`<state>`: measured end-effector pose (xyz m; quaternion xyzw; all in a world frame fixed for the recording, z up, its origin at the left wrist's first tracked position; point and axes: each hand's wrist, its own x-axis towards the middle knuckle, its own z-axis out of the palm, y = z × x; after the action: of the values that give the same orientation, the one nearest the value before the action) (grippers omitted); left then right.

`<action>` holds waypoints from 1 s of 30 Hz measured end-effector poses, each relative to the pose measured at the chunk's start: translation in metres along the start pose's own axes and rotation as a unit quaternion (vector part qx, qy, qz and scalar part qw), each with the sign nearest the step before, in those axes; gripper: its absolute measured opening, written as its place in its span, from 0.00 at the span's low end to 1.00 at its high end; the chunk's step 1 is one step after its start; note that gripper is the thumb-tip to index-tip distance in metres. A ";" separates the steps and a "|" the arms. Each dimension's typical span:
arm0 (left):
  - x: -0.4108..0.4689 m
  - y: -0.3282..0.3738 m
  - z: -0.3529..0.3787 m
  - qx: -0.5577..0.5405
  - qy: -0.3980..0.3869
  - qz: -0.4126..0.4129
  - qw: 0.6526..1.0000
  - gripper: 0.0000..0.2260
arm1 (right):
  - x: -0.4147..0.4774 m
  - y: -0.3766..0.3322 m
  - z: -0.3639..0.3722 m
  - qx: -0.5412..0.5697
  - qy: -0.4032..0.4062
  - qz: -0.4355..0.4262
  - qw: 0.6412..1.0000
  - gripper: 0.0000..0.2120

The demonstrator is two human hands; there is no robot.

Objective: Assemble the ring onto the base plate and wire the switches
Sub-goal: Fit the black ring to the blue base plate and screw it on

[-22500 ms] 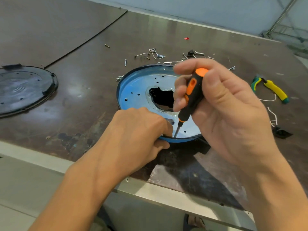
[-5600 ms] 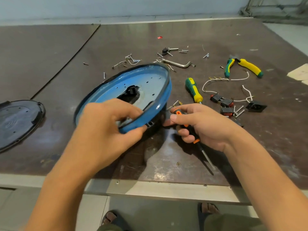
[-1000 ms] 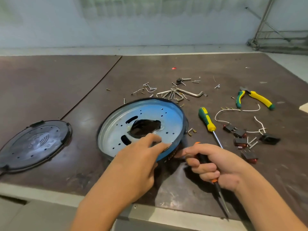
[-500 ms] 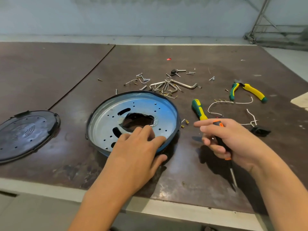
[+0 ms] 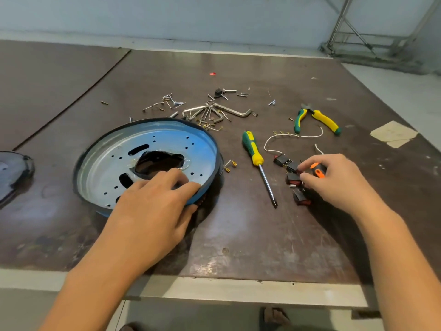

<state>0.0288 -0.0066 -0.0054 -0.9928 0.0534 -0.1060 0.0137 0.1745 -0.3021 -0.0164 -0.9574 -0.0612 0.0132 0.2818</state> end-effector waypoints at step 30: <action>0.003 -0.001 -0.005 -0.065 -0.029 -0.009 0.997 0.12 | 0.013 0.005 -0.006 -0.058 0.000 0.167 0.984 0.13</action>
<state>0.0304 -0.0059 -0.0002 -0.9947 0.0512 -0.0732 -0.0504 0.1883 -0.3072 -0.0141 -0.9689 0.0986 0.0567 0.2200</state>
